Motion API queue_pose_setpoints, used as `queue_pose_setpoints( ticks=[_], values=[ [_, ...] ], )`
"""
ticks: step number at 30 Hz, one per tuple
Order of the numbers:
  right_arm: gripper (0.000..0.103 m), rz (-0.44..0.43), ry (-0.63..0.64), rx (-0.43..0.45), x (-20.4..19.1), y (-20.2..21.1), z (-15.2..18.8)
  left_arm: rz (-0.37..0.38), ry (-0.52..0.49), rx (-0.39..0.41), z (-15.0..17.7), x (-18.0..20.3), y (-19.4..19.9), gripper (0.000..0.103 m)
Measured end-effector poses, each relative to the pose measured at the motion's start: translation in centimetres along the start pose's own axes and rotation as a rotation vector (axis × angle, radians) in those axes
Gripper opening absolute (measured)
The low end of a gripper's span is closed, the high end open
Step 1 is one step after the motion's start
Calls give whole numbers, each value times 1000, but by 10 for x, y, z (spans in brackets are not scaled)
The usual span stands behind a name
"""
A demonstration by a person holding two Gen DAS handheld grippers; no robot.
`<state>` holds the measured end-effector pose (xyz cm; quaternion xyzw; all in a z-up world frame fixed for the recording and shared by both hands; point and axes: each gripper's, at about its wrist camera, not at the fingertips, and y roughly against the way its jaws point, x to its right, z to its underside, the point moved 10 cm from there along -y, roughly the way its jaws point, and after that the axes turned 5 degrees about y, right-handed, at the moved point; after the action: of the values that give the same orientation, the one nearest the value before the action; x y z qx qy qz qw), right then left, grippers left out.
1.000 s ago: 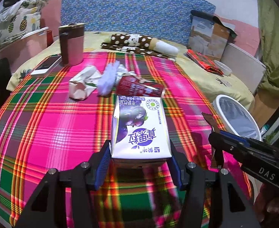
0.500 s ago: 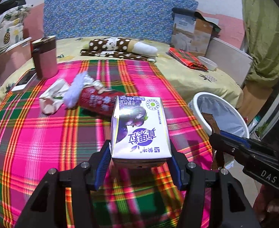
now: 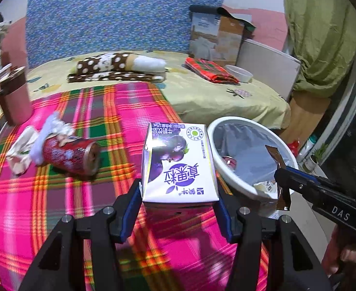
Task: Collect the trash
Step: 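Carry the purple carton and brown wrapper over the bin and release both, then move both open tools back from the bin toward the table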
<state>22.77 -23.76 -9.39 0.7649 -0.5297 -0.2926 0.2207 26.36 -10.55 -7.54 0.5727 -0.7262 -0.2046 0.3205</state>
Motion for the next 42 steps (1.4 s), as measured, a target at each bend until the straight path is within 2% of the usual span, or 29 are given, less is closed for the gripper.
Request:
queue_pose_setpoints(
  ticks=[19, 36, 38, 40, 42],
  values=[
    [26, 87, -87, -38, 67, -5, 8, 127, -118, -83, -3, 84, -57, 57],
    [28, 118, -107, -92, 95, -17, 13, 183, -162, -141, 2, 113, -90, 59],
    [30, 119, -111, -91, 96, -17, 13, 184, -158, -137, 1, 113, -91, 64],
    [35, 122, -117, -90, 98, -16, 14, 184, -155, -133, 1, 113, -91, 65],
    [35, 123, -122, -88, 98, -15, 14, 186, -151, -133, 1, 112, -90, 65]
  ],
)
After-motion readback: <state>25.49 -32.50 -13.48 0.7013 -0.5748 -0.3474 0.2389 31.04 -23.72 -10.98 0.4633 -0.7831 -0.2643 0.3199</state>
